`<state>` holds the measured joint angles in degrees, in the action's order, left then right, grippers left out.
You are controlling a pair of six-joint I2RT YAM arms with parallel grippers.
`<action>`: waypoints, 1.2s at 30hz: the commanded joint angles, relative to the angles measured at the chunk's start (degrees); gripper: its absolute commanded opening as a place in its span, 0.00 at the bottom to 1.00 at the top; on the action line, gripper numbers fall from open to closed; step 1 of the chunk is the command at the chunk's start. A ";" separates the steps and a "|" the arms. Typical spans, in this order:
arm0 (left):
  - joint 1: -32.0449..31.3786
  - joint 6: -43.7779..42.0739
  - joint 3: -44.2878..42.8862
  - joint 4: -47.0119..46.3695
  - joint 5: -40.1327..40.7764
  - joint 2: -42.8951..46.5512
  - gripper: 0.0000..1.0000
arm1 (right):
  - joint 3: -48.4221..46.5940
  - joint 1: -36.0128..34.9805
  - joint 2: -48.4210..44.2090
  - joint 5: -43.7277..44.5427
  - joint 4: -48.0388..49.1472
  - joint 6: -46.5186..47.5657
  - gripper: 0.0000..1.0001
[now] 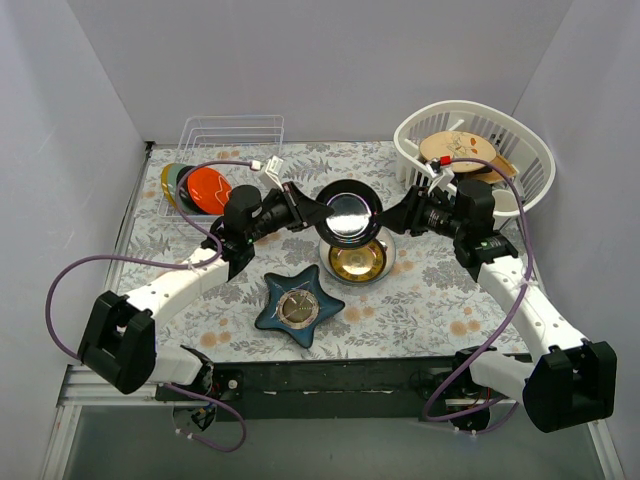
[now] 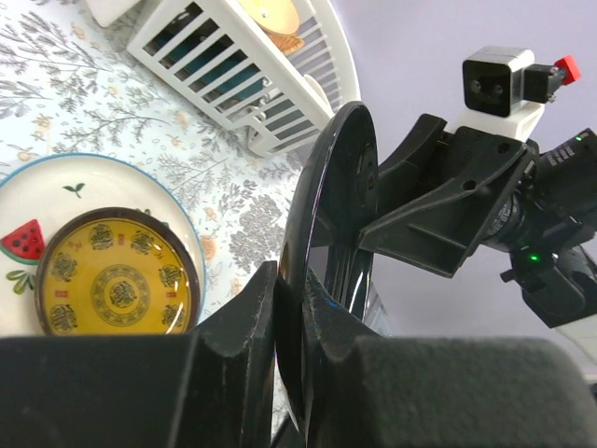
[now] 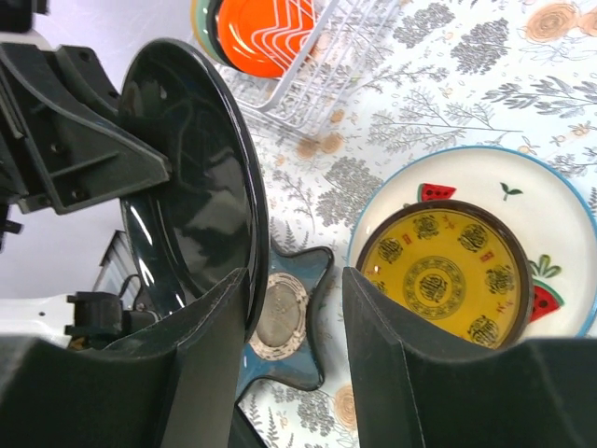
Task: Load the plates into the dish rack
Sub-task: Insert the plate into the dish rack.
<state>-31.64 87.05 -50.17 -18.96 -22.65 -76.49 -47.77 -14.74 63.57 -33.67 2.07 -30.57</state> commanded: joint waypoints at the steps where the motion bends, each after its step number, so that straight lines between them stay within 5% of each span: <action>1: 0.17 4.44 2.00 -8.28 -4.32 0.82 0.00 | 1.71 0.15 -0.73 -2.54 5.40 -3.00 0.53; 9: -0.44 4.27 -0.10 -10.66 -6.09 -1.03 0.00 | 3.64 0.24 0.06 -6.49 10.85 -6.78 0.52; 13: -1.06 4.89 -0.36 -12.15 -6.35 -2.00 0.00 | 4.17 0.24 0.24 -7.46 12.96 -8.37 0.40; 18: -1.67 5.76 0.69 -13.91 -5.91 -2.52 0.00 | 4.44 0.15 0.85 -9.13 14.02 -8.98 0.39; 24: -2.11 6.29 0.78 -14.88 -5.65 -2.96 0.00 | 5.05 0.15 1.20 -10.27 15.86 -10.21 0.27; 29: -2.20 5.59 -0.19 -13.39 -5.56 -3.75 0.00 | 5.67 0.15 1.03 -10.36 16.92 -10.65 0.04; 36: -2.11 5.06 -0.01 -12.33 -4.24 -3.23 0.03 | 4.71 0.15 2.35 -12.12 18.06 -11.27 0.01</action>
<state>-33.15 90.04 -48.29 -29.91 -26.92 -81.03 -42.41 -14.15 65.34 -42.39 16.03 -43.97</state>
